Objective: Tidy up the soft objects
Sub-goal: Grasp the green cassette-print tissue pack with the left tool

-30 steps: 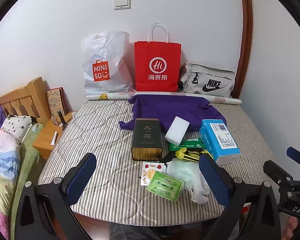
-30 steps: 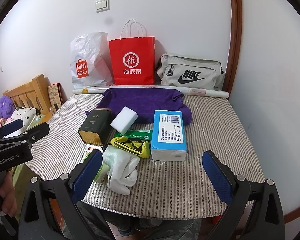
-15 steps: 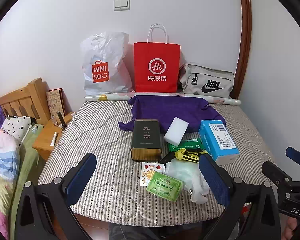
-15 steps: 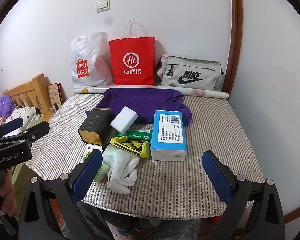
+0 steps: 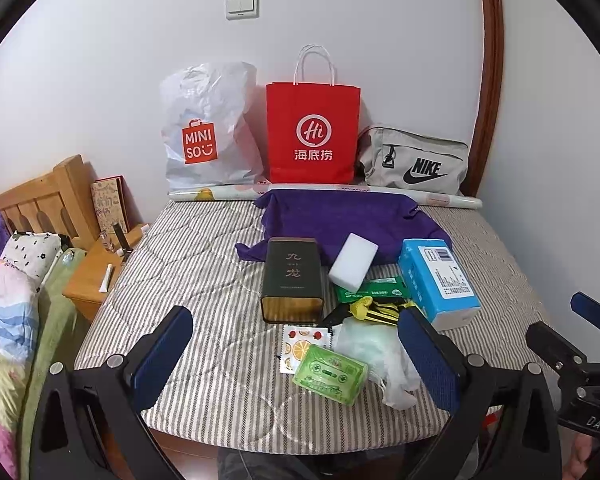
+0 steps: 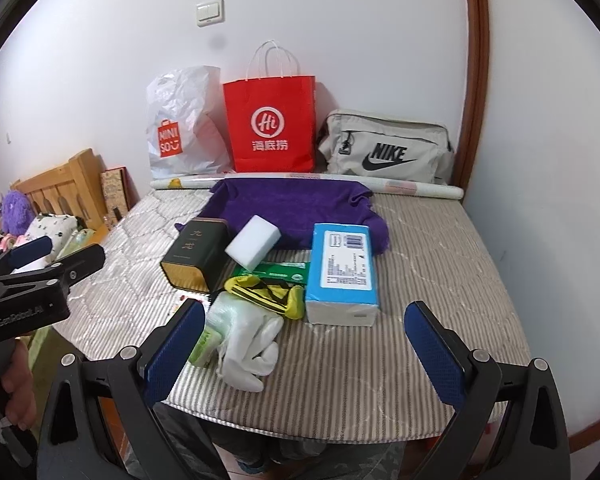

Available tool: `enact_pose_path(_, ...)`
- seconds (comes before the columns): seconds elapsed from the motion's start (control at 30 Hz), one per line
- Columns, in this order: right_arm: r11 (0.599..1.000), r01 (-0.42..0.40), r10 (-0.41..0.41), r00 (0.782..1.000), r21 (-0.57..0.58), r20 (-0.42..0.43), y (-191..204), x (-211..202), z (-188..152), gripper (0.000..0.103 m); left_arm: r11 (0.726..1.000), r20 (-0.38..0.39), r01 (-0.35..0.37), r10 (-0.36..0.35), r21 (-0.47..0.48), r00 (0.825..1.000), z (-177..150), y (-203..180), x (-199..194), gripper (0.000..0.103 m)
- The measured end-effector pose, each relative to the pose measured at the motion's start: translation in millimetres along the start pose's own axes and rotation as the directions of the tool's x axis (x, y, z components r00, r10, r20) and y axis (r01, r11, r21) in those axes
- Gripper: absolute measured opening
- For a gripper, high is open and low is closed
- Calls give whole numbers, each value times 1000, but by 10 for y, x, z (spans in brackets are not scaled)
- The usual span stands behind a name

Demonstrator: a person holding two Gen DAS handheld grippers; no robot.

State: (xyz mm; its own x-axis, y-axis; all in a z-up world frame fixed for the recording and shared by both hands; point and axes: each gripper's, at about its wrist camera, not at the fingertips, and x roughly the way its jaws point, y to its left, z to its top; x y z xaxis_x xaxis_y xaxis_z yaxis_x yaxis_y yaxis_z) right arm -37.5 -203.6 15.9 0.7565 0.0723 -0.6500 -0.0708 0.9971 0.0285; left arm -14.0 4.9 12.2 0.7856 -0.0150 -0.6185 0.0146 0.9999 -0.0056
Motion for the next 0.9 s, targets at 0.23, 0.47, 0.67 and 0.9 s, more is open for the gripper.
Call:
enact_pose_path(0.23,998,-62,63,996,19,-55,-23,233,-36,99,1000,-60,11,-12,-11,998,-88,119,319,103)
enact_pose_path(0.47,999,-51,51,993,5,-105,-9,522,-177,99,996,-131,78,-71,52,989,-367,105,686,103)
enact_pose_path(0.67,997,-60,64,992,44,-106,-117,686,-226,99,988,-172,127,-112,82,979,-599,47,918,102)
enact_pose_path(0.9,997,-45,53,989,58,-137,-271,916,-318,99,974,-243,197,-166,111,956,-792,-60,1255,102)
